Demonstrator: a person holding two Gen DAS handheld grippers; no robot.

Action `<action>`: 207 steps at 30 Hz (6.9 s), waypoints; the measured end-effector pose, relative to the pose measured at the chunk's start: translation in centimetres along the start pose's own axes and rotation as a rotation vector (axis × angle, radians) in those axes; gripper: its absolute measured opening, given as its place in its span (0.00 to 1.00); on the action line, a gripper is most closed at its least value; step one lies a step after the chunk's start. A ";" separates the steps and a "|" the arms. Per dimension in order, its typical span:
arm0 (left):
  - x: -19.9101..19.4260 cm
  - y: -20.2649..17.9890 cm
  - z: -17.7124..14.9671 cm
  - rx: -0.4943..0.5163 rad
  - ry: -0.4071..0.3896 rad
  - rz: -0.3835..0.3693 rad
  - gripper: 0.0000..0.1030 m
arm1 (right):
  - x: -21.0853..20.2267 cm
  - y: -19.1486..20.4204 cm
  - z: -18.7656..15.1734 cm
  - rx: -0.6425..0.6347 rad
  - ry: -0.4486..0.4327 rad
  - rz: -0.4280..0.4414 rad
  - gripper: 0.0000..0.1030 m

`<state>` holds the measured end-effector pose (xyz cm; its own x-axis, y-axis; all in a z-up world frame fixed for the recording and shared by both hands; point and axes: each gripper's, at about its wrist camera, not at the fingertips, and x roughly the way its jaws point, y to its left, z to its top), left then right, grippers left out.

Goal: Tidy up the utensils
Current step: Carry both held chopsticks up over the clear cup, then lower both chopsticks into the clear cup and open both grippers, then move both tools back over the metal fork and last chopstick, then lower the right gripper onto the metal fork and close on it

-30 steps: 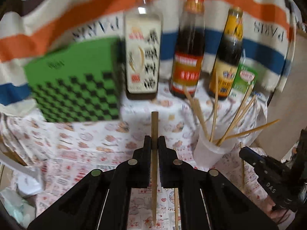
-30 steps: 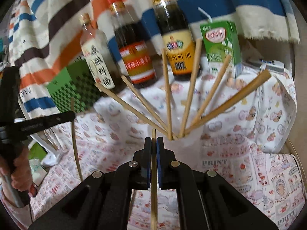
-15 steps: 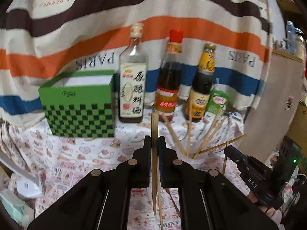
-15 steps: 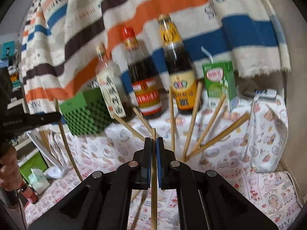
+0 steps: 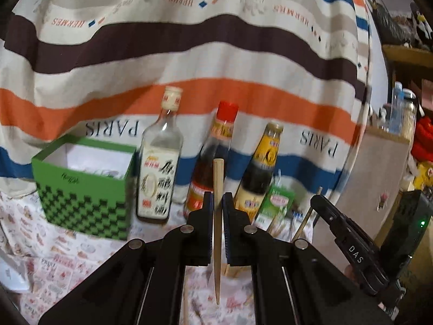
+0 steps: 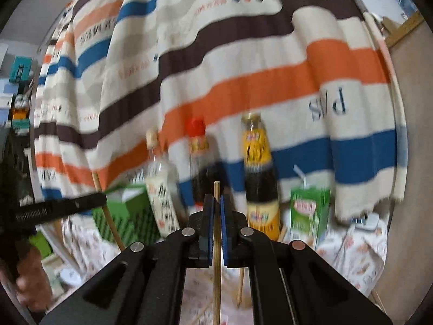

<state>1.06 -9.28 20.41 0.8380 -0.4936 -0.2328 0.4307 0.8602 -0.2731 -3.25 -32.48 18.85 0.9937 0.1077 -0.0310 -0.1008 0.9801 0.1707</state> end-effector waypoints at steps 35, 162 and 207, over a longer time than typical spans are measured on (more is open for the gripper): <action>12.1 -1.6 -6.3 0.016 0.083 0.029 0.06 | 7.8 -4.8 -3.6 0.038 0.130 -0.058 0.06; 5.5 14.5 -18.1 0.117 0.303 0.389 0.99 | 15.0 1.4 -24.3 0.161 0.923 0.044 0.18; 6.2 16.0 -18.4 0.043 0.359 0.365 0.99 | 14.9 6.1 -22.6 -0.014 0.984 -0.044 0.04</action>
<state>6.96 -0.97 -2.60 0.7716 -0.1670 -0.6138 0.1515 0.9854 -0.0777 9.86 -21.13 -2.83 0.5129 0.1551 -0.8443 -0.0718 0.9878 0.1379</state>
